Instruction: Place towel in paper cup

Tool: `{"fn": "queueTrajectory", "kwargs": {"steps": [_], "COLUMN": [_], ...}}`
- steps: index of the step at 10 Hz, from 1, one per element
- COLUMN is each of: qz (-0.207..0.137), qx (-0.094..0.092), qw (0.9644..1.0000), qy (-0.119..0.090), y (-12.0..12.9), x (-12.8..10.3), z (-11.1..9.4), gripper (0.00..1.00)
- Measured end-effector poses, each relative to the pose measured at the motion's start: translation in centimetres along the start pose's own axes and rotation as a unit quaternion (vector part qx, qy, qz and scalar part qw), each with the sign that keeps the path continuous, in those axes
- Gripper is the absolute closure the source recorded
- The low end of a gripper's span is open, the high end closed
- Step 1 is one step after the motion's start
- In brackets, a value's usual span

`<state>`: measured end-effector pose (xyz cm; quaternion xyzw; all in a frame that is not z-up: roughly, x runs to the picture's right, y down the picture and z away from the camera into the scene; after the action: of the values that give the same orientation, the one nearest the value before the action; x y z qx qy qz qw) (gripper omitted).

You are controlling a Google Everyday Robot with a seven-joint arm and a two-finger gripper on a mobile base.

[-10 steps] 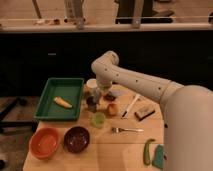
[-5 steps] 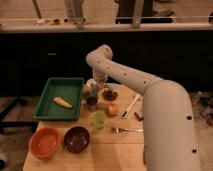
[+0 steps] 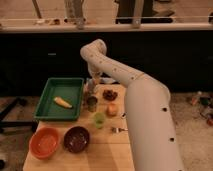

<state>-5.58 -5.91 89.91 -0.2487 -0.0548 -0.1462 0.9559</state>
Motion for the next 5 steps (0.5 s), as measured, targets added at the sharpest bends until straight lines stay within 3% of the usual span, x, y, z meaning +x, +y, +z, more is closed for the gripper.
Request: {"fn": "queueTrajectory", "kwargs": {"steps": [5], "qz": [-0.010], "qx": [0.000], "qw": [0.9999], "qy": [-0.007], "y": [-2.6], "x": [-2.8], "z": [-0.2], "gripper": [1.00]}}
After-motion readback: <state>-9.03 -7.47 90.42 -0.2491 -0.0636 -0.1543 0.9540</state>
